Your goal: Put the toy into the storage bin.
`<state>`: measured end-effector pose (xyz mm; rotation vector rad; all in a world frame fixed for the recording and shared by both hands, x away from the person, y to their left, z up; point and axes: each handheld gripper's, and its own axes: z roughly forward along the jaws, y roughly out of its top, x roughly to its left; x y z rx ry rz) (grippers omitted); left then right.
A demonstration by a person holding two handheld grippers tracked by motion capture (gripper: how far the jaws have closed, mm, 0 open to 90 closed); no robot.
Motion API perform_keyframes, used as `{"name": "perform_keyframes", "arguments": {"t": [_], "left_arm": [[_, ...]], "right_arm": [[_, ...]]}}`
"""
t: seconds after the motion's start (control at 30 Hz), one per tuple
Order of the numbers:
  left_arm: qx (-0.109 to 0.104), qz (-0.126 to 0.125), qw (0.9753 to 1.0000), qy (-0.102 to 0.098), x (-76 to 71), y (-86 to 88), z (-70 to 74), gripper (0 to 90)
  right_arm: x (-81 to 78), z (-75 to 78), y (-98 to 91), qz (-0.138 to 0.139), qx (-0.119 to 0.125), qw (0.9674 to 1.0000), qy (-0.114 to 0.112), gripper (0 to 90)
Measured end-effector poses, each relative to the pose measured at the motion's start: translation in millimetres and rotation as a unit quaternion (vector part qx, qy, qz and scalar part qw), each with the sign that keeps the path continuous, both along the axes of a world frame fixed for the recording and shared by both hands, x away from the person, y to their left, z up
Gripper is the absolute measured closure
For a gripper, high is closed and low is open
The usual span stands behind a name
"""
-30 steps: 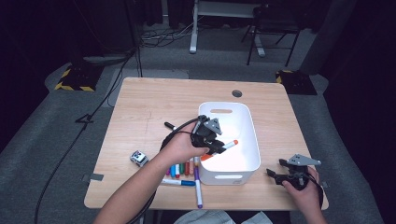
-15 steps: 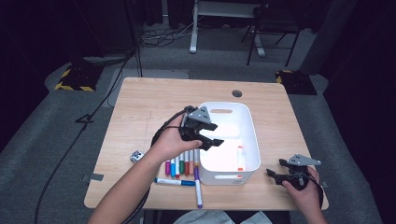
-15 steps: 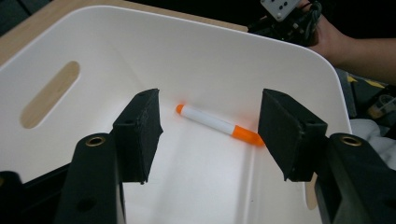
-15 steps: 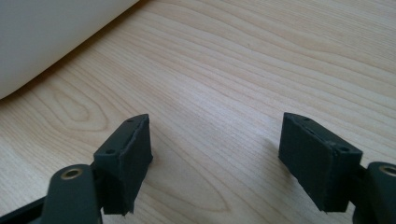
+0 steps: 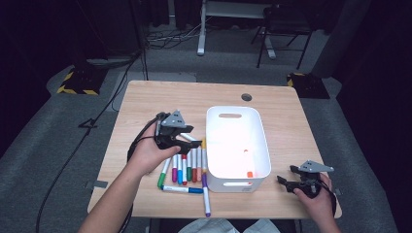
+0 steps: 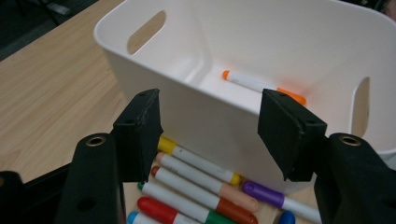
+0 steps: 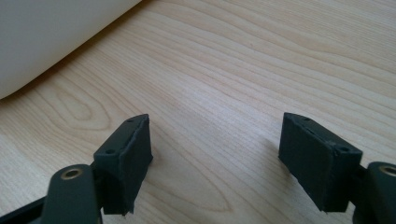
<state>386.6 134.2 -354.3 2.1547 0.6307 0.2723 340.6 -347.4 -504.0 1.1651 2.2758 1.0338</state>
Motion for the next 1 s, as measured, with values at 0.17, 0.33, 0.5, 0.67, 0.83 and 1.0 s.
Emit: {"name": "perform_keyframes", "arguments": {"t": [0.17, 0.33, 0.5, 0.67, 0.83, 1.0], "left_arm": [[0.016, 0.042, 0.999, -0.001, -4.3, 20.1, -18.5, 39.2], [0.017, 0.067, 0.9976, 0.009, -7.2, 36.7, -35.5, 39.8], [0.027, 0.094, 0.9951, 0.012, -8.4, 61.1, -58.3, 40.3], [0.04, 0.121, 0.9917, 0.02, -11.0, 69.1, -75.4, 42.9], [0.055, 0.146, 0.9869, 0.042, -11.9, 75.2, -99.5, 46.7], [0.07, 0.162, 0.9827, 0.056, -12.2, 79.4, -116.1, 47.6]], "right_arm": [[-0.2, -0.2, 0.1, 0.003, 0.001, 1.0, -0.001, 25.7], [-0.2, -0.1, 0.1, 0.004, 0.0, 1.0, -0.001, 25.7], [-0.2, -0.1, 0.1, 0.004, 0.001, 1.0, -0.001, 25.7], [-0.2, -0.1, 0.0, 0.004, 0.001, 1.0, -0.001, 25.8], [-0.2, -0.1, 0.0, 0.004, 0.0, 1.0, -0.001, 25.8], [-0.2, -0.2, 0.0, 0.004, 0.0, 1.0, -0.001, 25.8]]}}
